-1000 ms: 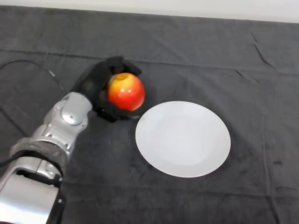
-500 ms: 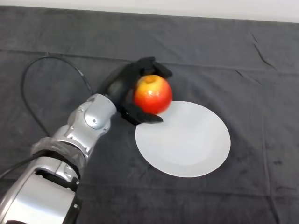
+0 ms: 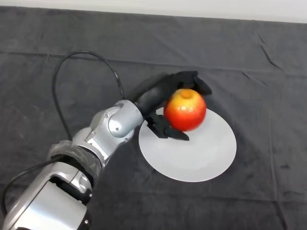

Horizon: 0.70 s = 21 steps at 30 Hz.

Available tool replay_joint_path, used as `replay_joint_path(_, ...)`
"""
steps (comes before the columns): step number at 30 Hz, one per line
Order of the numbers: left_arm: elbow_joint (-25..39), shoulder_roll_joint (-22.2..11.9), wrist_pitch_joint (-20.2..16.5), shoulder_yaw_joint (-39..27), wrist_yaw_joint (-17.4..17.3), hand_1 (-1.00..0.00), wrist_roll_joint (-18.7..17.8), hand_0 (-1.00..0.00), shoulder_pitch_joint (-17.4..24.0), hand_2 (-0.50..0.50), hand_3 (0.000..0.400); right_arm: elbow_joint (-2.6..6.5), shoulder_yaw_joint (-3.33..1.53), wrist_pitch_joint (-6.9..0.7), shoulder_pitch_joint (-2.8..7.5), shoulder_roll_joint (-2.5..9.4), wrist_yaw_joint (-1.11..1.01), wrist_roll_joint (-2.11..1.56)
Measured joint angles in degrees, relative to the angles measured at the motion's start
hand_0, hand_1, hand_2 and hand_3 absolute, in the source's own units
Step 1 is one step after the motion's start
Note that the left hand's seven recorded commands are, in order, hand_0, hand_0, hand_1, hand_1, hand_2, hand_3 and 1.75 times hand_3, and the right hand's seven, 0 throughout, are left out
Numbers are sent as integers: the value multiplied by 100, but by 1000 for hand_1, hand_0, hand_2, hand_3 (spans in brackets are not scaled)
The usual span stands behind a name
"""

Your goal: Move the apple to the plate

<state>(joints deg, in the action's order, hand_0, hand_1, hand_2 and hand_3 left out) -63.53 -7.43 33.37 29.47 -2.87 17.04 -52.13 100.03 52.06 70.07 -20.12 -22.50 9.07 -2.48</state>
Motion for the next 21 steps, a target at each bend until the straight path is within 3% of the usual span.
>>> replay_joint_path(12, 238, -40, 57, 638, -272, -1000, -60, -1000, 373, 0, 400, 1, 1, -1, -8, -2, 0, 0)
replay_joint_path(21, 254, -118, 55, 915, -428, -1000, -91, -1000, 384, 0, 400, 1, 1, -1, -8, -2, 0, 0)
